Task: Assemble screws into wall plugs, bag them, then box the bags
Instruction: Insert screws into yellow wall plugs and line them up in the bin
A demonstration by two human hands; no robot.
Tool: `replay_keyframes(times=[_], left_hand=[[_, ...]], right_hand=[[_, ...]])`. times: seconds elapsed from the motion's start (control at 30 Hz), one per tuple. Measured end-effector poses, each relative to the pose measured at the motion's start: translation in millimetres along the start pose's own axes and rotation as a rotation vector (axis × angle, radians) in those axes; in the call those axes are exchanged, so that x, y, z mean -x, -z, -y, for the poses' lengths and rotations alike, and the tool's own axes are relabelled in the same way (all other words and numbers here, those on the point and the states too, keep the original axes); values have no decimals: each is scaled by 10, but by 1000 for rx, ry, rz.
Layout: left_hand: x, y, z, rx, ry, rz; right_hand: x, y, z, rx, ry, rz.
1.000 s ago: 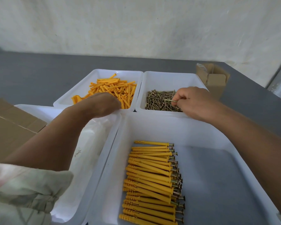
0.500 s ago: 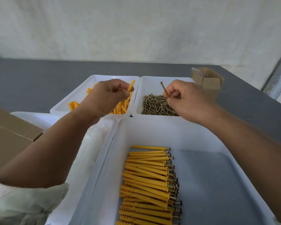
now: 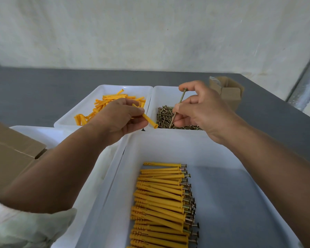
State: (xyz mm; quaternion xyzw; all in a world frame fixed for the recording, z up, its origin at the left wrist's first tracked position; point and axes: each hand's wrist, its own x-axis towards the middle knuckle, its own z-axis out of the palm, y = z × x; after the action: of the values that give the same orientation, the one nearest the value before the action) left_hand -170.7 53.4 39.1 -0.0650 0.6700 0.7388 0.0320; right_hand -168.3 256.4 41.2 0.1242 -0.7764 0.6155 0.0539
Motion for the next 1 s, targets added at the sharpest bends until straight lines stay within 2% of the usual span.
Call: replay_keyframes(times=[0.67, 1.0], left_hand=[[-13, -35, 6, 182, 84, -44], [-26, -19, -16, 277, 101, -91]], right_hand=[[-41, -37, 5, -91, 16, -215], [-68, -54, -12, -150, -35, -214]])
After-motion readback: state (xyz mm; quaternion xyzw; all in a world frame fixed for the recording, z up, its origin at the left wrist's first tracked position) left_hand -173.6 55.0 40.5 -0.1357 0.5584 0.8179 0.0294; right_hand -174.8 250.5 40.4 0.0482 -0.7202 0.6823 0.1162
